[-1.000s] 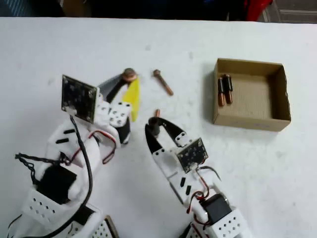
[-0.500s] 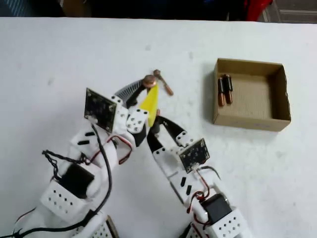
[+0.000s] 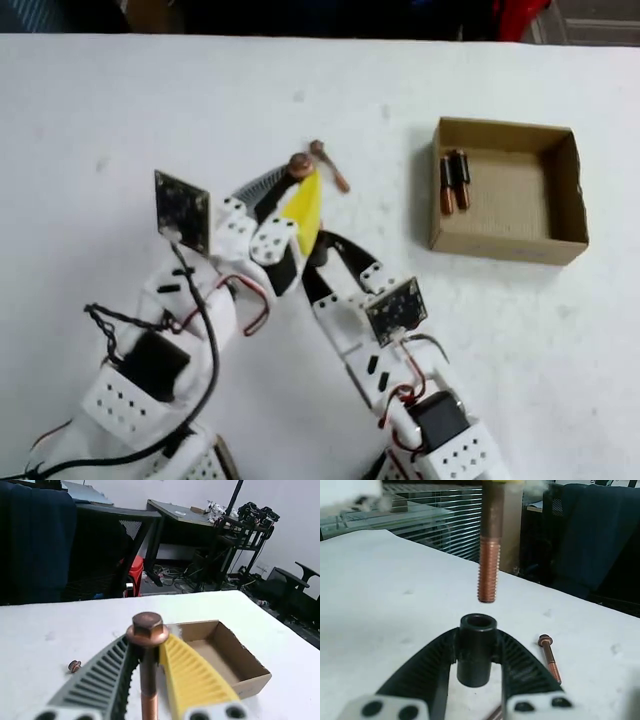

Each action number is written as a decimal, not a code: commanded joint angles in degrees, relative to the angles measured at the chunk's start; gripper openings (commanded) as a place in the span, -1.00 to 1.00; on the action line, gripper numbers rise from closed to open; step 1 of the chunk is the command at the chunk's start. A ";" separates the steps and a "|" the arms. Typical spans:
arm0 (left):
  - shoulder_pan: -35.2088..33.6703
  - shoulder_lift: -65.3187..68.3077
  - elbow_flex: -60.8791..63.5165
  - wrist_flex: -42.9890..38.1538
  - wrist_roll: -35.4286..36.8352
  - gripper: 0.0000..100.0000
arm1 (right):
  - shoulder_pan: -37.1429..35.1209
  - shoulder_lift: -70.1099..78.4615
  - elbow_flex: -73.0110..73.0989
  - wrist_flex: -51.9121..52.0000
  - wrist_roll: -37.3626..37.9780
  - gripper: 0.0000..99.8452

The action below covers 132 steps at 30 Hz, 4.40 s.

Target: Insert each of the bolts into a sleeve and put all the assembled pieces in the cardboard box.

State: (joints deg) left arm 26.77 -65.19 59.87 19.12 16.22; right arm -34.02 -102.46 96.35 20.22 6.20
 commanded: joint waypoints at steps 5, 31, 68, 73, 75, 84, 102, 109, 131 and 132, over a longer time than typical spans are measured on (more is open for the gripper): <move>0.75 -7.16 -0.35 5.19 0.79 -0.96 | 0.57 -0.66 0.26 -1.63 -0.18 -0.97; 0.75 -8.31 5.54 -3.16 2.99 -0.96 | 0.57 -0.66 0.09 -1.63 6.07 -0.97; 3.47 -8.40 14.86 -2.99 3.16 -0.96 | 0.92 -0.66 0.44 -1.45 6.24 -0.97; 3.47 -8.40 14.95 -2.90 3.08 -0.96 | 0.92 -0.66 0.44 -1.27 6.33 -0.97; 3.47 -8.40 14.95 -2.90 3.08 -0.96 | 0.92 -0.66 0.44 -1.19 6.33 -0.97; 3.47 -8.40 14.95 -2.73 2.90 -0.93 | 0.92 -0.66 0.44 -1.19 6.33 -0.97; -1.01 -8.40 13.71 -0.18 2.99 -0.43 | 0.92 -0.66 0.44 -1.10 6.33 -0.97; -1.36 -8.40 11.52 0.18 2.81 -0.27 | 0.92 -0.66 0.44 -1.10 6.33 -0.97; -18.59 -15.08 2.90 14.07 -9.14 -0.91 | 0.92 -0.66 0.44 0.13 6.33 -0.97; -19.21 -16.84 3.08 15.56 -10.02 -0.91 | 0.92 -0.66 0.44 0.13 6.33 -0.97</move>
State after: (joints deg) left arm 10.15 -76.00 65.76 30.02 9.71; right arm -33.41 -102.37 96.35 20.31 11.74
